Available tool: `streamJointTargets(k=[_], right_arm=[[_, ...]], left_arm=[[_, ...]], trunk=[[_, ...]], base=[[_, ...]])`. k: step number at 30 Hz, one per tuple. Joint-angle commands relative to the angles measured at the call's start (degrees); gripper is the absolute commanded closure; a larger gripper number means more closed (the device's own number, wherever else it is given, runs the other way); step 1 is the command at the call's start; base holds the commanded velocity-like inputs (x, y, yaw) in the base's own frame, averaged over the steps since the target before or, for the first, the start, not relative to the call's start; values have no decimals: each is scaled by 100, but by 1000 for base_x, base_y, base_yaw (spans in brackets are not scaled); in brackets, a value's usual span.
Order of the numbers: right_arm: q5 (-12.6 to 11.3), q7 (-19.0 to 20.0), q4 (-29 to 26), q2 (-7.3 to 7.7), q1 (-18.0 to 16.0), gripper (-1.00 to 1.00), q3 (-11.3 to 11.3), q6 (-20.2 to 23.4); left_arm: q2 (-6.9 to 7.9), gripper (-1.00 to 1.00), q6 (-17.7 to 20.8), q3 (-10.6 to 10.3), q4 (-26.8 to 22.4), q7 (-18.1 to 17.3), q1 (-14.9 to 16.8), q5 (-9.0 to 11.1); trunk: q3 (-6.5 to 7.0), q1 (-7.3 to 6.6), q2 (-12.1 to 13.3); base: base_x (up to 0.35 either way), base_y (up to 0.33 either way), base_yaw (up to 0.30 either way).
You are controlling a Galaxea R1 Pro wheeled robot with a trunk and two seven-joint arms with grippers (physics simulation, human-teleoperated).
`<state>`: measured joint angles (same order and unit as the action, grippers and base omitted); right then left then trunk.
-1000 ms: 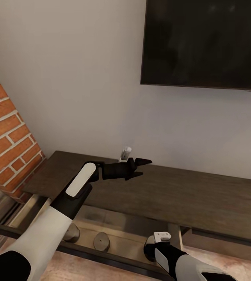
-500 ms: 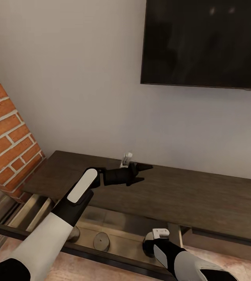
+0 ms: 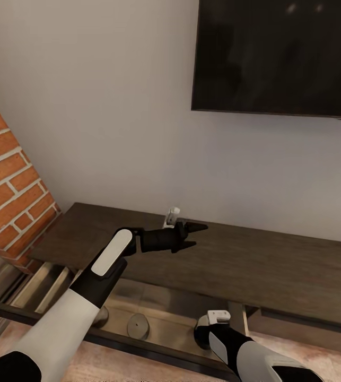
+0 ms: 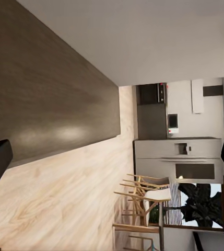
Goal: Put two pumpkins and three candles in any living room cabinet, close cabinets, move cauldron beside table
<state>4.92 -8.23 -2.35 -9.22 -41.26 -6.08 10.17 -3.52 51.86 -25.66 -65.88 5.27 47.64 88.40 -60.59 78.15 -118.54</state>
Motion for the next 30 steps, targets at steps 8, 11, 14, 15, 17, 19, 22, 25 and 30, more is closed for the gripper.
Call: streamJointTargets(k=[8, 11, 14, 15, 17, 19, 22, 25, 30], right_arm=[[-3, 5, -93, 3, -26, 100, 1, 42], [-8, 7, -311, 4, -30, 100, 1, 392], [-16, 13, -560, -6, -31, 100, -5, 711], [-17, 13, -584, -7, -31, 100, -6, 738], [-17, 14, -612, -8, -31, 100, -7, 769], [-18, 14, -621, -9, -31, 100, -7, 778], [-18, 14, -625, -23, -31, 100, -6, 790], [-18, 18, -626, -35, -31, 100, -5, 802], [-24, 28, -628, -50, -31, 100, -7, 917]], left_arm=[[0, -100, 0, 0, -1, 0, 0, 2], [0, -100, 0, 0, 2, 0, 0, 2], [0, -100, 0, 0, 4, 0, 0, 2], [0, -100, 0, 0, 5, 0, 0, 2], [0, -100, 0, 0, 2, 0, 0, 2], [0, -100, 0, 0, 2, 0, 0, 2], [0, -100, 0, 0, 4, 0, 0, 2], [0, -100, 0, 0, 5, 0, 0, 2], [0, -100, 0, 0, 5, 0, 0, 2]], trunk=[[-72, 0, 0], [-99, 0, 0], [-126, 0, 0], [-135, 0, 0], [-153, 0, 0], [-171, 0, 0], [-198, 0, 0], [-225, 0, 0], [-270, 0, 0]], base=[[0, 0, 0], [0, 0, 0], [0, 0, 0], [0, 0, 0], [0, 0, 0], [0, 0, 0], [0, 0, 0], [0, 0, 0], [0, 0, 0]])
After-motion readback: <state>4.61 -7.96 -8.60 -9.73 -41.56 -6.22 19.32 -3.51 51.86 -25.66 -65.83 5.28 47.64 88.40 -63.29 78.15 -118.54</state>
